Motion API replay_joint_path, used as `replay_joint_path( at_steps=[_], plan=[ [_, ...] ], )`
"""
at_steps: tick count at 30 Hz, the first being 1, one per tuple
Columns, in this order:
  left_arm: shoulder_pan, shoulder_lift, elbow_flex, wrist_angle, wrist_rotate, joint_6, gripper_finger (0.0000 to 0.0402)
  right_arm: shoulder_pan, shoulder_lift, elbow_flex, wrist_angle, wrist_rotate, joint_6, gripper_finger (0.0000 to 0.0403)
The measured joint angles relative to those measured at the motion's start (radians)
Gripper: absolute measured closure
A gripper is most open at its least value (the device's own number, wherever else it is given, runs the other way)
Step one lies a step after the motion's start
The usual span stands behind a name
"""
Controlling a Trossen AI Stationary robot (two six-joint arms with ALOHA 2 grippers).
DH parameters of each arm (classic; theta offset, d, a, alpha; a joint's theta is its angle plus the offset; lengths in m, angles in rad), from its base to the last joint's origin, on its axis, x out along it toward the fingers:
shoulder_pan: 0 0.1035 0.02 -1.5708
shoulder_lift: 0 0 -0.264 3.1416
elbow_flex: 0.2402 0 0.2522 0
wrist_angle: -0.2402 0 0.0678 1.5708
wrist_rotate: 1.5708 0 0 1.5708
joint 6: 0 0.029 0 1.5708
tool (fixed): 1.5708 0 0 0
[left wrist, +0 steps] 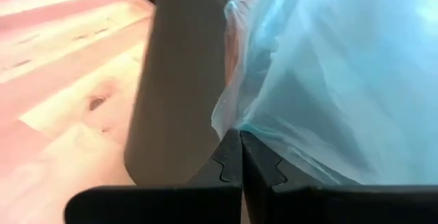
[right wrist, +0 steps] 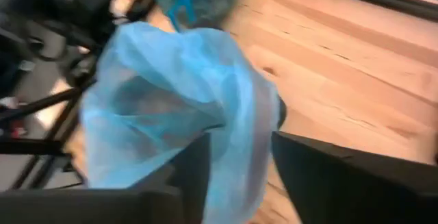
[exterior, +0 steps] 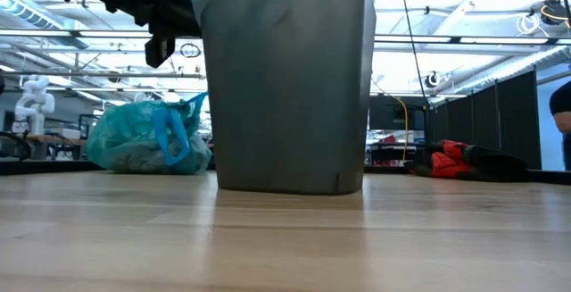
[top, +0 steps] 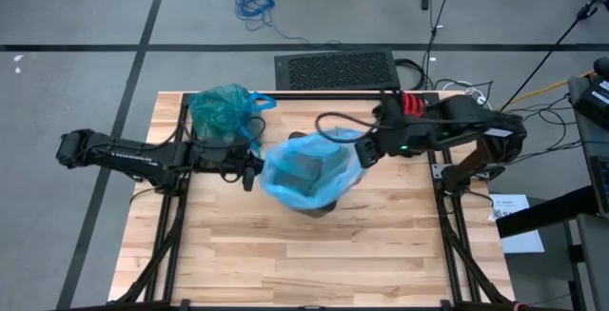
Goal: Place trash/remove bag and relplace
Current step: Insert the new blue trash bag into the trash bin
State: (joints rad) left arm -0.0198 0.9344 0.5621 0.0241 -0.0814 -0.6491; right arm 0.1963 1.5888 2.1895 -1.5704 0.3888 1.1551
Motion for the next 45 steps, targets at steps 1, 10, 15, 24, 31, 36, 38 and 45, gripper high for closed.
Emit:
replay_joint_path(
  at_steps=[1,10,15,24,31,36,38,45],
  plan=[
    [0.01,0.0,0.0,-0.001,0.0,0.0,0.0402,-0.007,0.003,-0.019,0.002,-0.002,0.001,0.027],
    [0.068,0.0,0.0,-0.001,0.0,0.0,0.0402,-0.121,-0.011,-0.299,0.01,-0.067,-0.042,0.0393],
    [0.072,0.008,0.0,-0.008,0.0,0.0,0.0402,-0.186,-0.05,-0.512,0.119,-0.132,-0.064,0.0401],
    [0.071,0.095,0.0,-0.013,0.0,-0.001,0.0402,-0.242,-0.162,-0.854,0.482,-0.273,-0.05,0.0403],
    [0.07,0.166,0.001,-0.002,0.017,-0.003,0.0402,-0.232,-0.235,-0.994,0.589,-0.317,0.019,0.0403],
    [0.07,0.175,0.001,-0.008,0.021,-0.003,0.0402,-0.187,-0.304,-1.009,0.6,-0.315,0.039,0.0403],
    [0.07,0.175,0.001,-0.009,0.021,-0.001,0.0402,-0.162,-0.341,-1.008,0.6,-0.293,0.048,0.0403],
    [0.07,0.175,0.001,-0.009,0.026,0.0,0.0402,-0.079,-0.475,-1.008,0.6,-0.199,0.064,0.039]
  ],
)
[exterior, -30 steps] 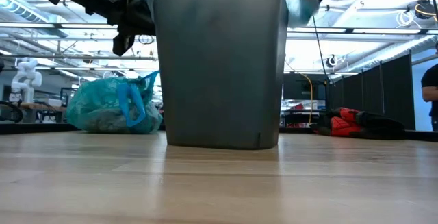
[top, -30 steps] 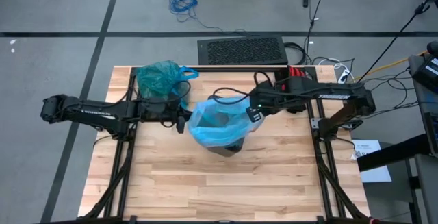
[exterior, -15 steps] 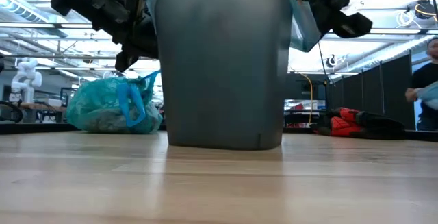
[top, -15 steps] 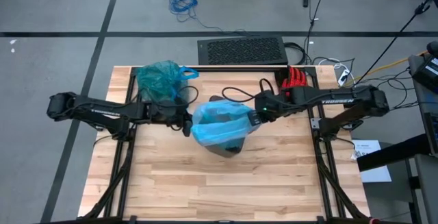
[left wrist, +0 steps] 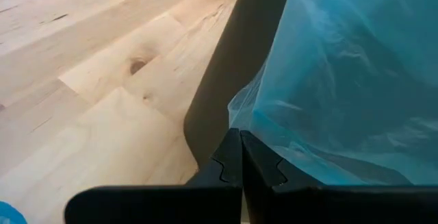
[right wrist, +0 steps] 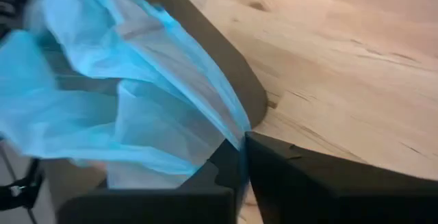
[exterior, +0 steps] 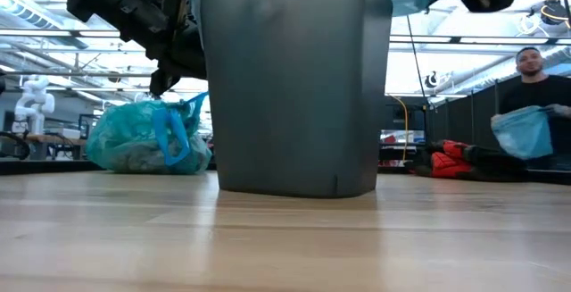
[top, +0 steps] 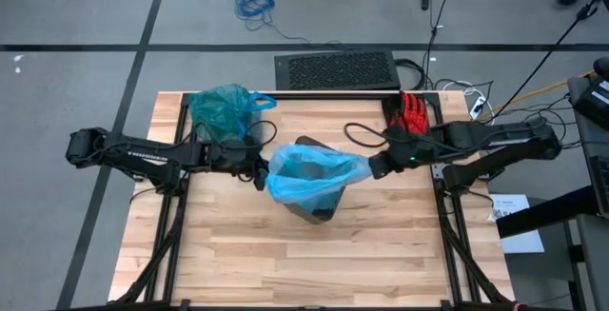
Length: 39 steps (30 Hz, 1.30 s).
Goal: Place trash/remove bag and relplace
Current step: Insert the new blue trash bag into the trash bin
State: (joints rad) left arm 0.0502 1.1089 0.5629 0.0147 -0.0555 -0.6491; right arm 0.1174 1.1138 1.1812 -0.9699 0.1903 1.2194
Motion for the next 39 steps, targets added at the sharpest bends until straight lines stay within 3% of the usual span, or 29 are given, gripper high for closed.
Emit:
replay_joint_path(
  at_steps=[4,9,14,17,24,29,34,39],
  plan=[
    [0.0,0.0,0.0,0.0,0.027,0.0,0.0402,0.035,-0.05,0.0,0.0,0.042,-0.02,0.0347],
    [0.0,0.0,0.0,-0.002,0.053,-0.001,0.0402,0.056,-0.078,0.0,-0.001,0.07,-0.075,0.0261],
    [0.0,0.0,0.0,-0.001,0.055,-0.001,0.0402,0.04,-0.065,0.0,-0.039,0.097,-0.071,0.0176],
    [0.0,0.0,0.0,0.004,0.055,-0.001,0.0402,-0.008,-0.055,0.0,-0.023,0.096,-0.062,0.0152],
    [0.003,0.0,0.0,0.005,0.053,0.0,0.0402,-0.147,-0.048,0.002,0.283,-0.04,-0.262,0.0172],
    [0.003,0.0,0.0,0.006,0.051,0.001,0.0402,-0.243,0.034,0.002,0.35,-0.178,-0.4,0.0208],
    [0.003,0.0,-0.001,0.006,0.05,0.0,0.0402,-0.263,0.139,0.002,0.449,-0.305,-0.503,0.0217],
    [0.003,0.0,0.003,0.001,0.047,0.003,0.0402,-0.275,0.211,0.002,0.453,-0.311,-0.523,0.0216]
  ],
)
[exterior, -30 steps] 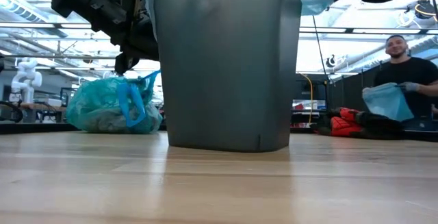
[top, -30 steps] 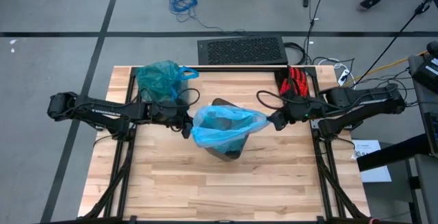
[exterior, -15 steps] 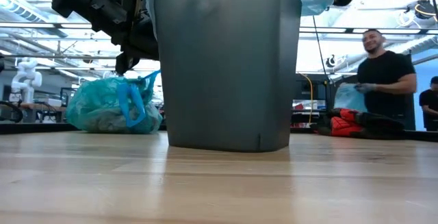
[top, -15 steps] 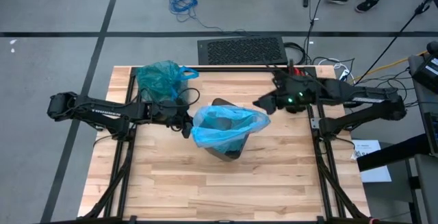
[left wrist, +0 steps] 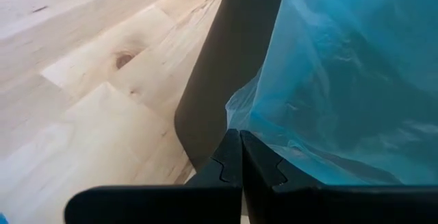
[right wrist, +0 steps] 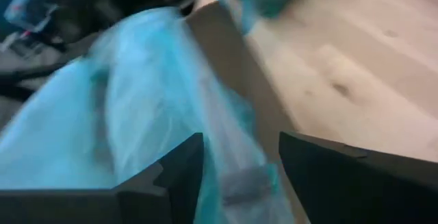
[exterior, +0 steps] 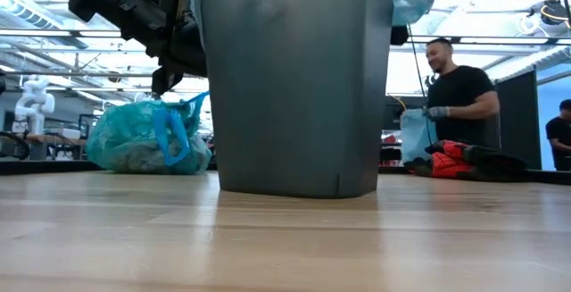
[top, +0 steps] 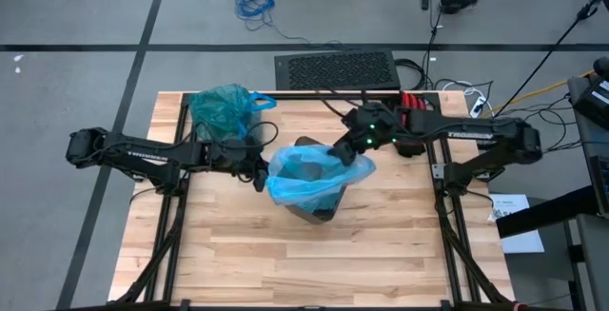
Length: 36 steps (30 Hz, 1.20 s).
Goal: Place trash/remove bag and relplace
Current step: Insert the new blue trash bag into the trash bin
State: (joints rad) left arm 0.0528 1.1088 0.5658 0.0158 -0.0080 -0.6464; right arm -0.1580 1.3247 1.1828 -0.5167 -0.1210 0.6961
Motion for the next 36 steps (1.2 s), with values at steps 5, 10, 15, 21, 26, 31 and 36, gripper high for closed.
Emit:
replay_joint_path(
  at_steps=[5,10,15,21,26,31,36],
  plan=[
    [0.0,0.0,0.028,0.002,-0.008,0.008,0.0402,-0.033,0.024,-0.001,0.022,0.067,0.003,0.0275],
    [0.0,0.0,0.046,0.002,-0.025,0.009,0.0402,-0.063,0.024,-0.001,0.063,0.072,-0.004,0.0361],
    [0.003,0.0,0.058,0.002,-0.052,0.009,0.0402,-0.088,0.033,-0.001,0.067,0.072,0.028,0.0395],
    [0.037,0.0,0.058,-0.037,-0.054,0.008,0.0402,-0.101,0.072,-0.001,0.027,0.058,0.079,0.0395],
    [0.054,0.001,0.058,-0.109,-0.054,0.008,0.0402,-0.102,0.094,-0.001,-0.003,0.014,0.08,0.0401],
    [0.052,0.021,0.058,-0.136,-0.053,0.008,0.0402,-0.103,0.094,-0.001,-0.03,0.012,0.078,0.0399],
    [0.051,0.059,0.058,-0.134,-0.043,0.005,0.0402,-0.102,0.094,-0.001,-0.122,0.009,0.082,0.0399]
  ],
)
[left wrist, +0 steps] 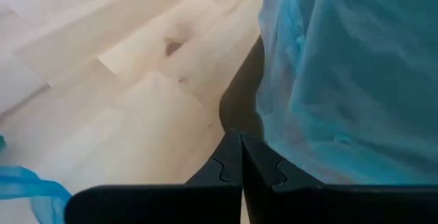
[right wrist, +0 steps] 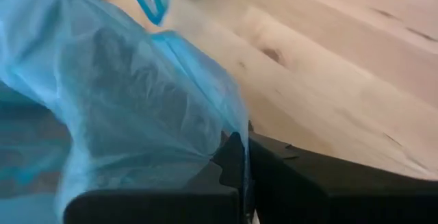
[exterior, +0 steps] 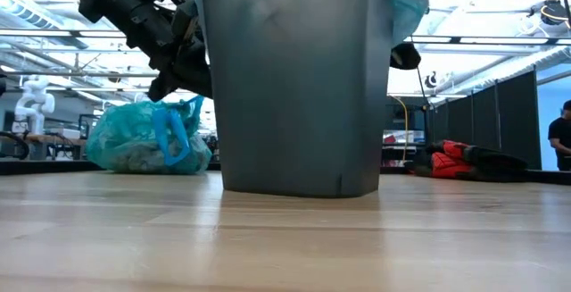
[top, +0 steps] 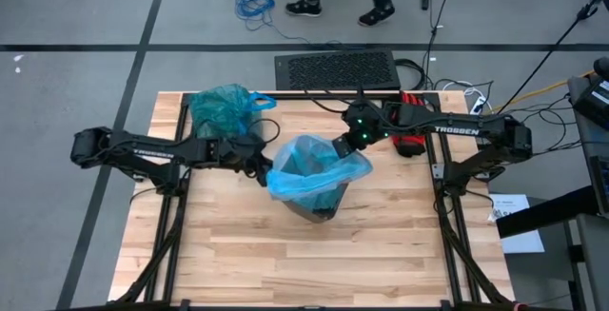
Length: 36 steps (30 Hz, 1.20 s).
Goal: Place trash/remove bag and relplace
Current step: Insert the new blue trash bag into the trash bin
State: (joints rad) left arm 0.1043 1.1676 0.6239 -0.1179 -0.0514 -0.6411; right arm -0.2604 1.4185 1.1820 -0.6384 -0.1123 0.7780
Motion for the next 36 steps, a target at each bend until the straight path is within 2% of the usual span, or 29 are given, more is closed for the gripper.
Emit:
replay_joint_path(
  at_steps=[4,7,20,22,24,26,28,32,36],
  plan=[
    [-0.003,0.018,0.0,0.001,0.024,0.001,0.0402,0.0,-0.007,0.0,-0.038,-0.001,-0.01,0.0395],
    [-0.007,0.022,0.0,0.003,0.025,0.001,0.0402,0.0,-0.026,0.0,-0.036,-0.001,-0.015,0.0376],
    [-0.006,0.022,0.0,0.004,0.051,0.002,0.0402,-0.091,-0.194,0.0,-0.022,0.016,-0.11,0.0229],
    [-0.006,0.022,0.0,0.004,0.059,0.003,0.0402,-0.119,-0.229,0.0,-0.005,-0.004,-0.133,0.0218],
    [-0.006,0.022,0.0,0.004,0.073,0.003,0.0402,-0.125,-0.266,0.0,0.069,-0.082,-0.231,0.0213],
    [-0.007,0.022,0.0,0.004,0.083,0.003,0.0402,-0.067,-0.303,0.001,0.124,-0.141,-0.4,0.0213],
    [-0.006,0.022,0.0,0.004,0.086,0.003,0.0402,0.021,-0.325,0.002,0.146,-0.118,-0.497,0.0217],
    [-0.006,0.022,0.0,0.004,0.1,0.003,0.0402,0.201,-0.328,0.001,0.181,0.05,-0.504,0.0229],
    [-0.006,0.022,0.0,0.003,0.105,0.014,0.0402,0.4,-0.27,0.004,0.239,0.211,-0.491,0.0231]
  ],
)
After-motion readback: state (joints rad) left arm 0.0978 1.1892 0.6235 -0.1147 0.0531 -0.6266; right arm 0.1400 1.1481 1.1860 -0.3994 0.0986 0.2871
